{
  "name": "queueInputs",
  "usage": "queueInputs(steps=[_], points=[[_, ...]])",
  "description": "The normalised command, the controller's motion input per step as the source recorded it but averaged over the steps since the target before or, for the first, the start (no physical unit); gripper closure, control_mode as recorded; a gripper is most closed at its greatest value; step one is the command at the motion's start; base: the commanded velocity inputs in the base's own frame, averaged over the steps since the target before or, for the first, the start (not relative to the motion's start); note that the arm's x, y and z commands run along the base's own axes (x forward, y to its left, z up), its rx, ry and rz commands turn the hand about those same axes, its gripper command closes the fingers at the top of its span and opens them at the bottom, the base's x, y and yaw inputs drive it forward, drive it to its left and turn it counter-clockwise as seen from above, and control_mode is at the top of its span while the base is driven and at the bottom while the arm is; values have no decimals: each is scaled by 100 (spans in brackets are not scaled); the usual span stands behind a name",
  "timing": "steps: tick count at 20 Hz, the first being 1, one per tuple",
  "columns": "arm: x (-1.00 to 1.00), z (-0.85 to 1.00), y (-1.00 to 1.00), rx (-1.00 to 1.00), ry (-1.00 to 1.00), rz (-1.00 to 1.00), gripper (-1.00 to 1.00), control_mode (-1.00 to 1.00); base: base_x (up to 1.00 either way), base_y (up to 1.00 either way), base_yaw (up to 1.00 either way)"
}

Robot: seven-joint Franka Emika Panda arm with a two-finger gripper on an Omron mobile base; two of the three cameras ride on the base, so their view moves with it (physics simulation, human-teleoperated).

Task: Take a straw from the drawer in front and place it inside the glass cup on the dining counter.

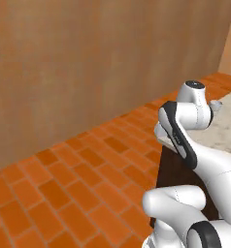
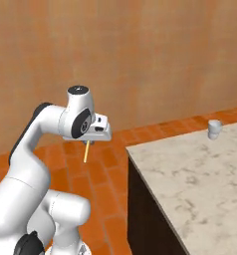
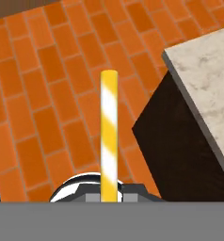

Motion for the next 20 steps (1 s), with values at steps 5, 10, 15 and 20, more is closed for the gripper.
queueInputs(steps=[5, 10, 15, 20], points=[[0, 0, 0, 0, 0, 0, 100, 100, 94, 38, -41], [0, 0, 0, 0, 0, 0, 100, 100, 82, 42, -49], [0, 0, 0, 0, 0, 0, 100, 100, 66, 38, -59], [0, 0, 0, 0, 0, 0, 100, 100, 56, 41, -65]])
